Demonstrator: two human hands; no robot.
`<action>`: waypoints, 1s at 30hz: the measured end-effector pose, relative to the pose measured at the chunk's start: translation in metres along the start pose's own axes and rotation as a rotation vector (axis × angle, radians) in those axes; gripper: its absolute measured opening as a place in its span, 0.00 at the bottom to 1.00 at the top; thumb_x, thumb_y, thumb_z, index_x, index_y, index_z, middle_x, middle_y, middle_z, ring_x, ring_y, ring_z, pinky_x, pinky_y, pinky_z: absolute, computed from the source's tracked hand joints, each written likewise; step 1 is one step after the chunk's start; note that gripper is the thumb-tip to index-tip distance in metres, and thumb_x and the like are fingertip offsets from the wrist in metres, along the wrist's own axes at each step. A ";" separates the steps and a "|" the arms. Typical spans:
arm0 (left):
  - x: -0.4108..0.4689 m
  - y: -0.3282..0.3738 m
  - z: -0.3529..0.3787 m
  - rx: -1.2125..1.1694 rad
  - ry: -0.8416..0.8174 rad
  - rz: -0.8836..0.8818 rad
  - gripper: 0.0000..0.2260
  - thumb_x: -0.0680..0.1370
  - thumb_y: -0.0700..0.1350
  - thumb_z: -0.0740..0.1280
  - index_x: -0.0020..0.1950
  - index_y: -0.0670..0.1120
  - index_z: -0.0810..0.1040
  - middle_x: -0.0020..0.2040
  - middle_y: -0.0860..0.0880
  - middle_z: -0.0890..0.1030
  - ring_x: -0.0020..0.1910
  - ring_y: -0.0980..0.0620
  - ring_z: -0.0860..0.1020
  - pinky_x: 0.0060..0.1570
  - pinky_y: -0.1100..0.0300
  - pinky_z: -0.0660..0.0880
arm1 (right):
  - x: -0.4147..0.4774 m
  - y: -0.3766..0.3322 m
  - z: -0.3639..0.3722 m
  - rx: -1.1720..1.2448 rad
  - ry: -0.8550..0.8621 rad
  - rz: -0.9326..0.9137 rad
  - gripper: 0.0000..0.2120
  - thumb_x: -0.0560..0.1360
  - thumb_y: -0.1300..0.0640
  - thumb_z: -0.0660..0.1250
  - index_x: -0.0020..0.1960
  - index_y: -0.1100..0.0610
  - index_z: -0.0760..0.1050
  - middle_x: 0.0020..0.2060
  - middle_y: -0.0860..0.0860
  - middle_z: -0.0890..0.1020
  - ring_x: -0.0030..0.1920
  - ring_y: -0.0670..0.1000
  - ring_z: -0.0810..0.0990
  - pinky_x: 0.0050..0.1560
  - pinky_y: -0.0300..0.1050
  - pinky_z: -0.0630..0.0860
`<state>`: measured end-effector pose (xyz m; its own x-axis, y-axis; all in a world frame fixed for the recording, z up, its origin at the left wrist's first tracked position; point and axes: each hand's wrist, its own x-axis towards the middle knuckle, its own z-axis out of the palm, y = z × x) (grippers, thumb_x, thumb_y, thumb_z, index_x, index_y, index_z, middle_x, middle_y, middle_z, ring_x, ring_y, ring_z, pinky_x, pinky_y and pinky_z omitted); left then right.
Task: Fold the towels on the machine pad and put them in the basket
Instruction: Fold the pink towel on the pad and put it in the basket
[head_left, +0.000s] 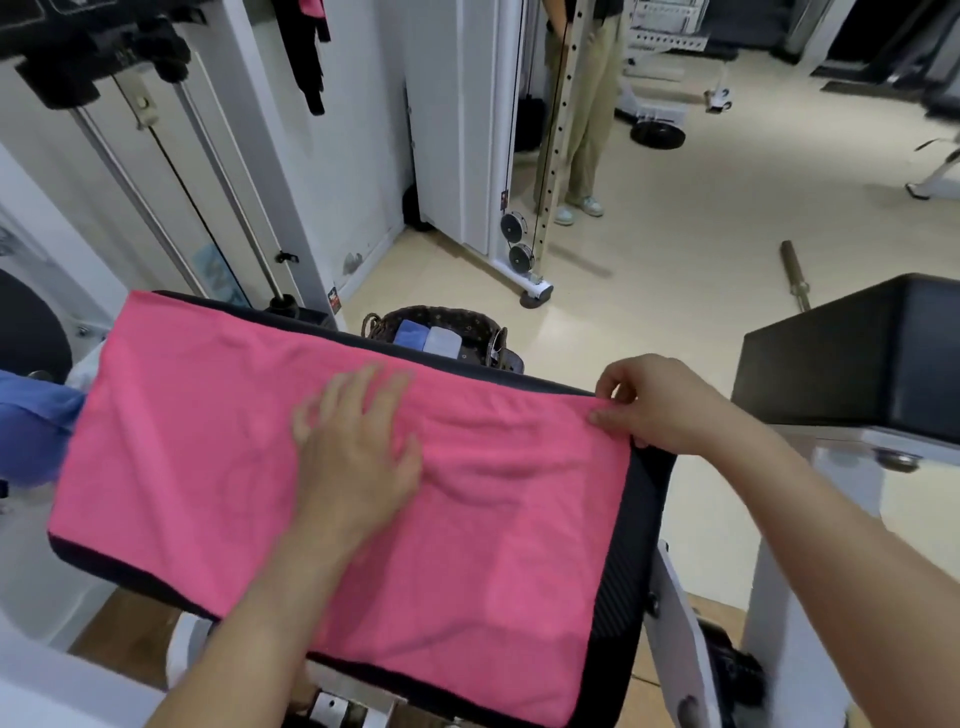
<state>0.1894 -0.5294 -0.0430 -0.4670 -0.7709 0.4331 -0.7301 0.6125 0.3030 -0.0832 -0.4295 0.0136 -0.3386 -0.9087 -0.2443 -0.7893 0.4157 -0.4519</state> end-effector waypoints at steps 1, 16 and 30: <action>-0.024 0.025 0.003 -0.111 0.072 0.067 0.18 0.71 0.50 0.62 0.59 0.48 0.78 0.56 0.45 0.78 0.53 0.42 0.77 0.51 0.45 0.74 | 0.001 0.003 0.003 0.022 0.036 -0.012 0.07 0.72 0.50 0.73 0.39 0.49 0.76 0.34 0.48 0.81 0.31 0.46 0.78 0.37 0.43 0.73; -0.176 0.159 0.069 -0.187 -0.116 -0.238 0.08 0.72 0.47 0.70 0.48 0.53 0.75 0.39 0.59 0.75 0.39 0.61 0.71 0.41 0.70 0.67 | -0.002 0.023 0.010 0.028 0.196 -0.397 0.12 0.73 0.64 0.61 0.44 0.47 0.71 0.42 0.49 0.75 0.44 0.54 0.75 0.43 0.49 0.73; -0.189 0.173 0.057 -0.328 -0.272 -0.357 0.22 0.71 0.34 0.61 0.60 0.54 0.75 0.48 0.61 0.73 0.46 0.66 0.70 0.46 0.75 0.66 | -0.014 0.026 0.004 -0.484 0.123 -0.347 0.24 0.73 0.65 0.56 0.65 0.48 0.71 0.50 0.52 0.71 0.52 0.58 0.75 0.42 0.48 0.67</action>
<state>0.1229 -0.2879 -0.1203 -0.3628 -0.9313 0.0336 -0.6934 0.2938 0.6579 -0.0969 -0.4064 0.0021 -0.0537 -0.9978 -0.0387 -0.9977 0.0552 -0.0385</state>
